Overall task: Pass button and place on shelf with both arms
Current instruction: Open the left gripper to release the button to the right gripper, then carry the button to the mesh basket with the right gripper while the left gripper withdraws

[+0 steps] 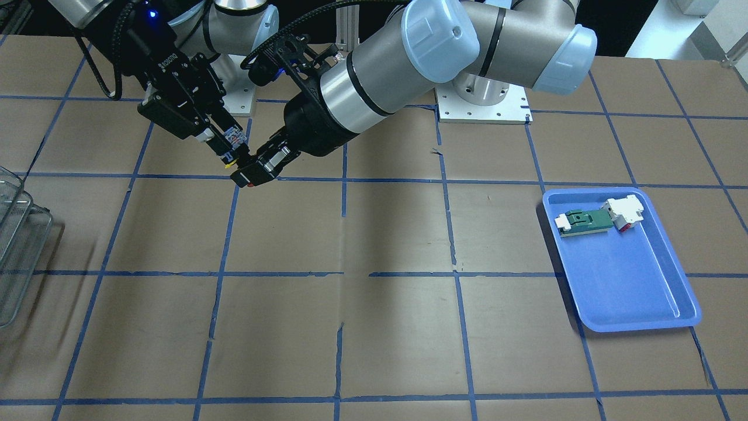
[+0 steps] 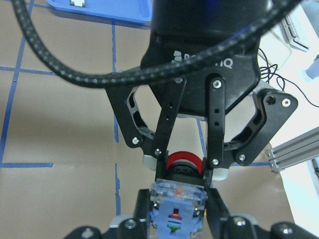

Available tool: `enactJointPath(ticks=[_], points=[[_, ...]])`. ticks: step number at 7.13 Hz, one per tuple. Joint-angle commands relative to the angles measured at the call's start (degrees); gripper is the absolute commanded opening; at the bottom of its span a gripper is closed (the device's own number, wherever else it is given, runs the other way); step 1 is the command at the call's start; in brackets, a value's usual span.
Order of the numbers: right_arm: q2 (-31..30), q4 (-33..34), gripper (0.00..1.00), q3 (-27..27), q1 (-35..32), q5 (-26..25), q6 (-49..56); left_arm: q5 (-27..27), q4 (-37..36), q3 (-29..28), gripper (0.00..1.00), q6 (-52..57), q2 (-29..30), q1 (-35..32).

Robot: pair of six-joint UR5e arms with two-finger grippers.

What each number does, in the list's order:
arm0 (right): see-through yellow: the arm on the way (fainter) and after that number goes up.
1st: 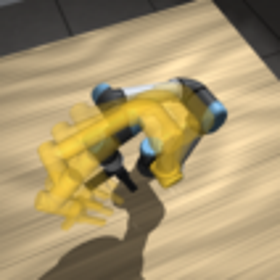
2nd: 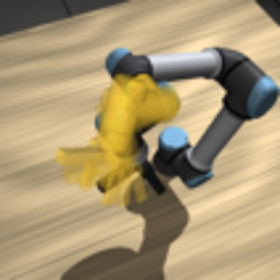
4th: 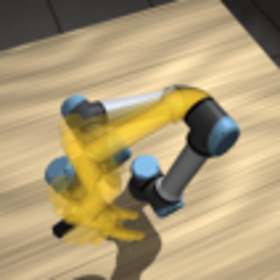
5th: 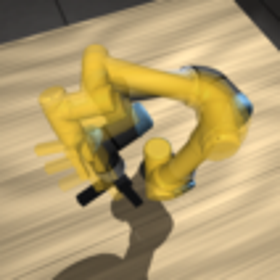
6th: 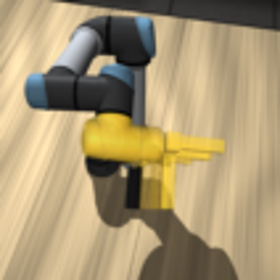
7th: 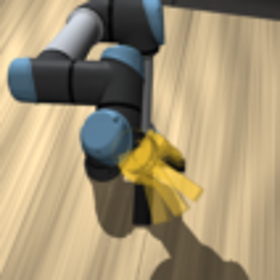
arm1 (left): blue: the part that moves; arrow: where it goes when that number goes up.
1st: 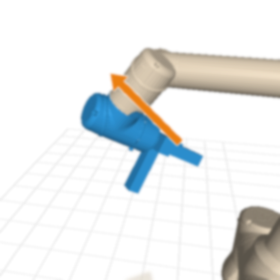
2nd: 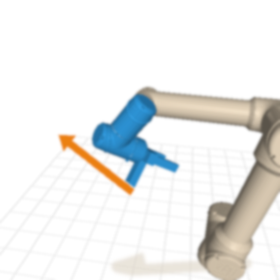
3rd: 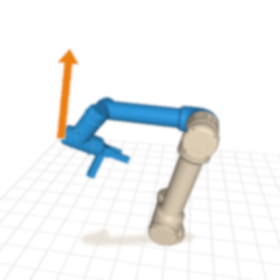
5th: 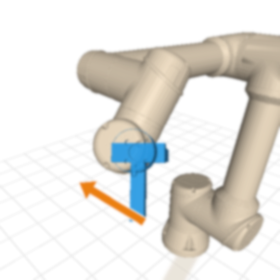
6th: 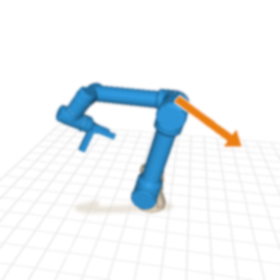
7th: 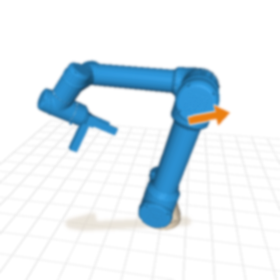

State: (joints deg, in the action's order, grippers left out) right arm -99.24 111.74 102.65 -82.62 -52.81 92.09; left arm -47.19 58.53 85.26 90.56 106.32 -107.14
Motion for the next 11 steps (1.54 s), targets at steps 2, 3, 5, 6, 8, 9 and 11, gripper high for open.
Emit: enactJointPath(ticks=[2, 3, 5, 6, 8, 9, 11], points=[[-0.2, 0.0, 0.0, 0.0, 0.0, 0.1, 0.1, -0.1, 0.0, 0.0, 0.57, -6.4, -0.2, 0.0], [-0.2, -0.1, 0.0, 0.0, 0.0, 0.1, 0.1, 0.1, -0.1, 0.0, 0.73, -9.1, -0.1, 0.0], [-0.2, 0.0, 0.0, 0.0, 0.0, 0.0, 0.2, 0.1, 0.1, 0.0, 1.0, -17.4, -0.3, 0.0], [-0.2, 0.0, 0.0, 0.0, 0.8, -1.7, 1.2, -0.8, 0.1, -0.1, 1.0, -20.6, -0.5, 0.1], [-0.1, -3.1, 0.0, 0.0, 8.9, -4.9, 4.6, -5.7, 3.5, -0.4, 1.0, -23.3, -2.1, 4.5], [0.4, -4.1, 0.0, 0.0, 14.9, -5.4, 6.9, -6.6, 8.8, -0.5, 1.0, -26.0, -3.4, 5.7], [5.1, -3.1, 0.0, -0.4, 26.6, -13.0, 9.8, -18.7, 15.4, 0.0, 1.0, -32.0, -5.9, 8.4]])
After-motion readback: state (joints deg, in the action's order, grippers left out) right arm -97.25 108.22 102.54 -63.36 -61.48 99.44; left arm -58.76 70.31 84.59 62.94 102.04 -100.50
